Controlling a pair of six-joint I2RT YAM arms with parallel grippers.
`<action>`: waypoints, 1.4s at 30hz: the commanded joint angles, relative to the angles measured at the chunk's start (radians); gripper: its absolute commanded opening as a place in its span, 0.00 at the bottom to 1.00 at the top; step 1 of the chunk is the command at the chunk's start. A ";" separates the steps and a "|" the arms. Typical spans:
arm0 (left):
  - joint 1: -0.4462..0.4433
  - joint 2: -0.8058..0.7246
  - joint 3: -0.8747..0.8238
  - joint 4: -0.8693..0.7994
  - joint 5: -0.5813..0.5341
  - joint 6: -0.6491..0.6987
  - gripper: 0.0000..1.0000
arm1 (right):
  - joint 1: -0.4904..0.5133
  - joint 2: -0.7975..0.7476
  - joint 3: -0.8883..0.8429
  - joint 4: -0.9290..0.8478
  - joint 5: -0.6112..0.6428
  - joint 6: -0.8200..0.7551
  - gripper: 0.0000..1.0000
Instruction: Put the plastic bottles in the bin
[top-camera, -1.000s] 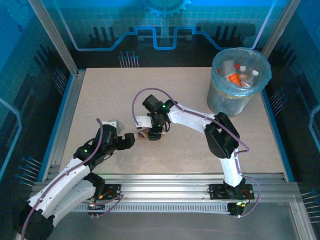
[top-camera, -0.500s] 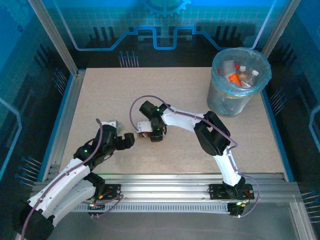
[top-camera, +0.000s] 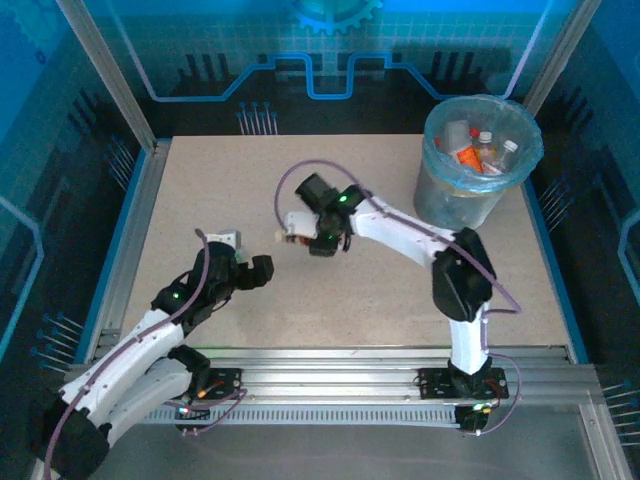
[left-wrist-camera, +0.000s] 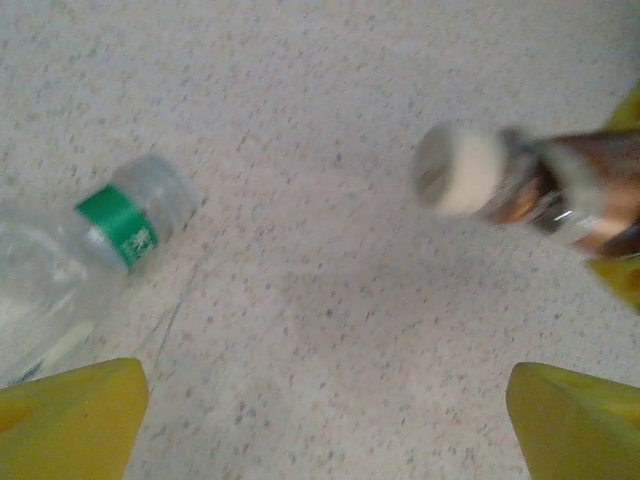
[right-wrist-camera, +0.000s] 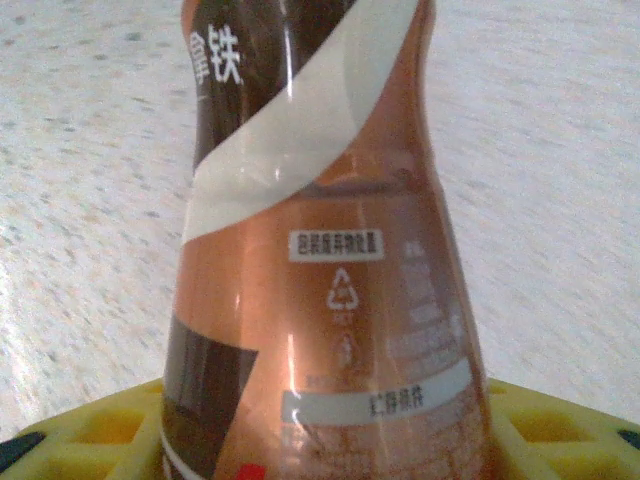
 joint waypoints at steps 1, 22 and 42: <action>0.010 0.092 0.129 0.166 0.038 0.049 0.92 | -0.088 -0.119 0.105 -0.097 0.065 0.117 0.49; -0.242 0.631 0.713 0.269 0.270 0.053 0.90 | -0.678 -0.242 0.251 0.056 0.407 0.740 0.65; -0.242 0.610 0.648 0.242 0.235 0.046 0.90 | -0.712 -0.275 0.119 0.091 0.383 0.764 0.84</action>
